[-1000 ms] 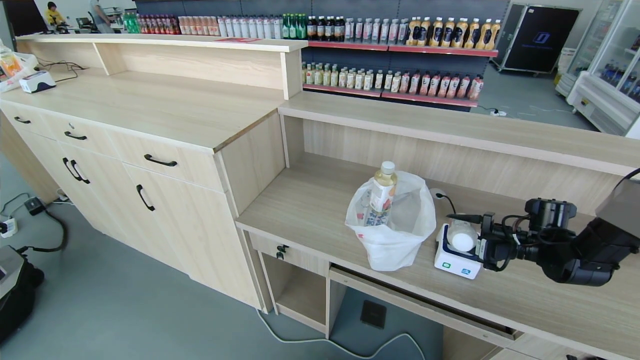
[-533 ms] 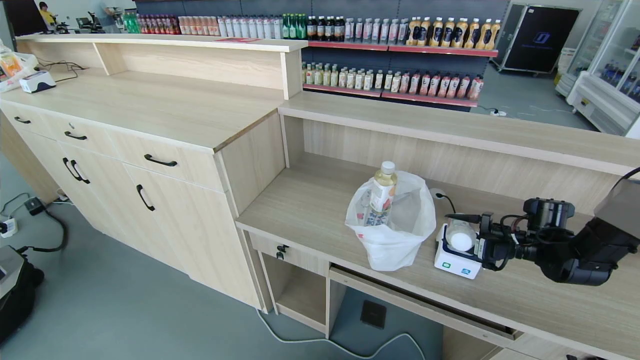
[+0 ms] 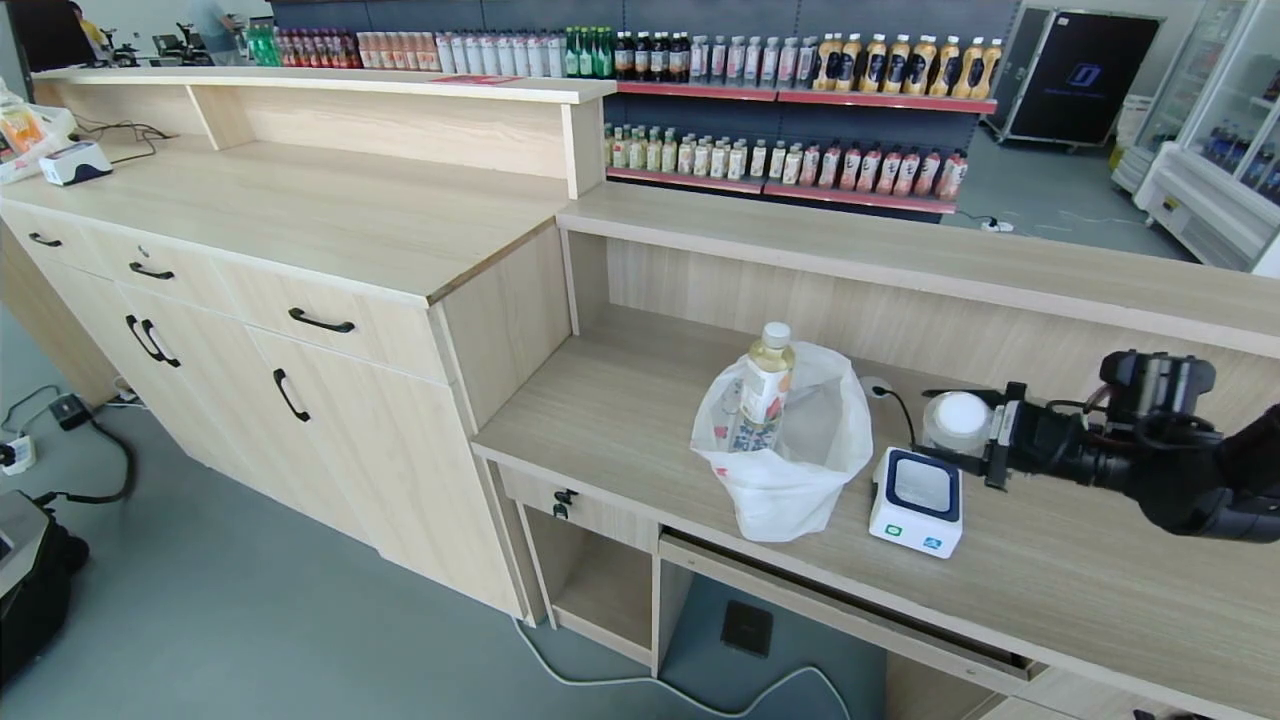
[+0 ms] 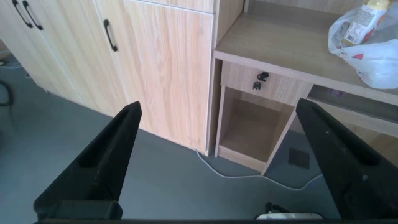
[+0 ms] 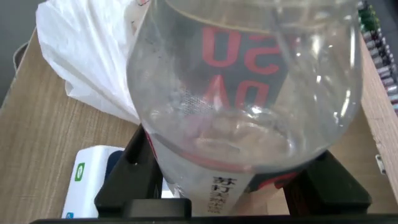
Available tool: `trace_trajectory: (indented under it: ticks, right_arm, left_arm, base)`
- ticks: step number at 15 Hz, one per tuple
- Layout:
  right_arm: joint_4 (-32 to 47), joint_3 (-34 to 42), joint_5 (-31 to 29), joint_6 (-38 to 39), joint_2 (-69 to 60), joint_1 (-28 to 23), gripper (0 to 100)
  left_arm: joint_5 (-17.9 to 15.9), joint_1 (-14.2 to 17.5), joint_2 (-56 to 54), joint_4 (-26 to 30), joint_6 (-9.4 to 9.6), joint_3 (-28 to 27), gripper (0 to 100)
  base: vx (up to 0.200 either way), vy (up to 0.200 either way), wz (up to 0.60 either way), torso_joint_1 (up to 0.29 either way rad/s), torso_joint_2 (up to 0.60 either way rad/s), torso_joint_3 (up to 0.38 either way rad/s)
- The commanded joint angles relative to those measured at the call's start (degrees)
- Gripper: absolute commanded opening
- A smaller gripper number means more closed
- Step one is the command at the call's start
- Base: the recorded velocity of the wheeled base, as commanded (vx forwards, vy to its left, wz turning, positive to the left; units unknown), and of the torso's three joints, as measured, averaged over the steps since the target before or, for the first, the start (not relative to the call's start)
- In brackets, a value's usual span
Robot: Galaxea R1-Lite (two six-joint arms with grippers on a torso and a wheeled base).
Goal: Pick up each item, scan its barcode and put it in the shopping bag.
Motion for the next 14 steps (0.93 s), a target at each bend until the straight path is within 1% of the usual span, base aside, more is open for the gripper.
trace_trajectory:
  ticks: [1,2,4,5,7,8,10,11,12,14]
  right_arm:
    - [10.7,6.0,-5.5,19.7,-21.3,-8.6,0]
    - [10.8,7.0,-11.1,25.3,-23.4,-11.6,0]
    - [10.6,8.0,-21.6,34.0,-25.5,-14.4,0]
    - [10.4,8.0,-26.5,39.7,-25.6,-14.8,0]
    - [9.4,8.8,-38.8,50.0,-26.0,-14.3,0]
    - [8.1,9.5,-42.5,53.9,-26.3,-13.0,0]
    - [1.6,12.2,-43.2,55.4,-26.8,-11.7,0]
    - [-4.3,14.3,-43.4,55.4,-27.0,-9.4,0]
    - [-7.2,15.0,-45.5,55.4,-26.7,-7.9,0]
    - [-12.4,14.5,-55.2,55.1,-24.0,-3.7,0]
  left_arm:
    - [0.0,0.0,0.0,0.0,0.02,0.0,100]
    - [0.0,0.0,0.0,0.0,0.02,0.0,100]
    - [0.0,0.0,0.0,0.0,0.02,0.0,100]
    - [0.0,0.0,0.0,0.0,0.02,0.0,100]
    - [0.0,0.0,0.0,0.0,0.02,0.0,100]
    - [0.0,0.0,0.0,0.0,0.02,0.0,100]
    - [0.0,0.0,0.0,0.0,0.02,0.0,100]
    - [0.0,0.0,0.0,0.0,0.02,0.0,100]
    - [0.0,0.0,0.0,0.0,0.02,0.0,100]
    - [0.0,0.0,0.0,0.0,0.02,0.0,100]
  base:
    - [0.000,0.000,0.00,0.000,0.00,0.000]
    - [0.000,0.000,0.00,0.000,0.00,0.000]
    - [0.000,0.000,0.00,0.000,0.00,0.000]
    - [0.000,0.000,0.00,0.000,0.00,0.000]
    - [0.000,0.000,0.00,0.000,0.00,0.000]
    - [0.000,0.000,0.00,0.000,0.00,0.000]
    - [0.000,0.000,0.00,0.000,0.00,0.000]
    - [0.000,0.000,0.00,0.000,0.00,0.000]
    - [0.000,0.000,0.00,0.000,0.00,0.000]
    - [0.000,0.000,0.00,0.000,0.00,0.000]
